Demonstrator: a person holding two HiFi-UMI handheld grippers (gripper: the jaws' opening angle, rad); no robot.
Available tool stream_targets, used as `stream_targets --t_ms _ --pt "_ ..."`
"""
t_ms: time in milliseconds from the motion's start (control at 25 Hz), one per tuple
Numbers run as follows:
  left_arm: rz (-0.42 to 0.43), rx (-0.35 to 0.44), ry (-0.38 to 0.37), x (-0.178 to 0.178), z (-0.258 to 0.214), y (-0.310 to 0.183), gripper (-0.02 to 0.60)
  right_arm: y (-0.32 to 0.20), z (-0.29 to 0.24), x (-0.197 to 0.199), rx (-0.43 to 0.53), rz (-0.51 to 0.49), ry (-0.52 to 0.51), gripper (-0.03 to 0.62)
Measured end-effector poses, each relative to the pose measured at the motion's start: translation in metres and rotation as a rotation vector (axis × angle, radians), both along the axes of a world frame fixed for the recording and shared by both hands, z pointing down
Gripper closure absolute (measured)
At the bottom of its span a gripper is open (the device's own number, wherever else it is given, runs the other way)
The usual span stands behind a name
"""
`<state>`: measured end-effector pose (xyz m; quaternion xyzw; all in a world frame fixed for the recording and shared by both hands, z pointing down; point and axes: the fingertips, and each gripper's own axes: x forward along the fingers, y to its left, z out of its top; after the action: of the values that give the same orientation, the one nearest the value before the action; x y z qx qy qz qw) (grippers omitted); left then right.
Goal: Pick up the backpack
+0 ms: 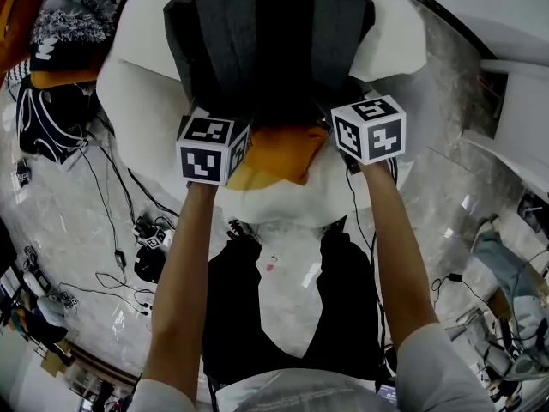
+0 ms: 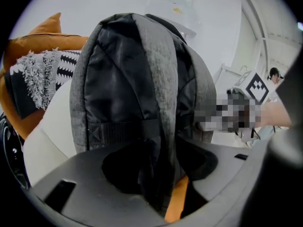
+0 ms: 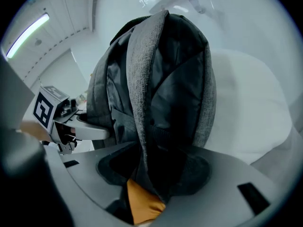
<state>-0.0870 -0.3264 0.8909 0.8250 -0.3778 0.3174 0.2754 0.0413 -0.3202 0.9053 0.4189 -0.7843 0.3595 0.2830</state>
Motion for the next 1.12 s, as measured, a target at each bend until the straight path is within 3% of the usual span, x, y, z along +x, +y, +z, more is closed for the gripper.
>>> stream_targets --t_ms 80,120,200,360,1120 --pt "-0.003 0.001 -0.007 0.002 0.001 -0.002 0.344 -0.002 0.000 0.000 -0.001 0.000 -0.001 0.399" --pt "-0.009 0.003 -0.011 0.002 0.002 -0.003 0.365 -0.002 0.000 0.002 0.000 0.001 0.007 0.407" --pt "-0.021 0.007 -0.011 0.004 0.002 -0.002 0.432 -0.001 0.000 0.005 0.005 -0.001 0.026 0.489" --pt "-0.005 -0.008 0.006 0.007 0.000 0.004 0.524 0.003 0.001 0.005 -0.003 -0.015 0.029 0.539" --pt "-0.007 -0.098 -0.027 -0.013 -0.054 0.047 0.535 0.052 -0.055 0.016 -0.111 0.010 0.014 0.560"
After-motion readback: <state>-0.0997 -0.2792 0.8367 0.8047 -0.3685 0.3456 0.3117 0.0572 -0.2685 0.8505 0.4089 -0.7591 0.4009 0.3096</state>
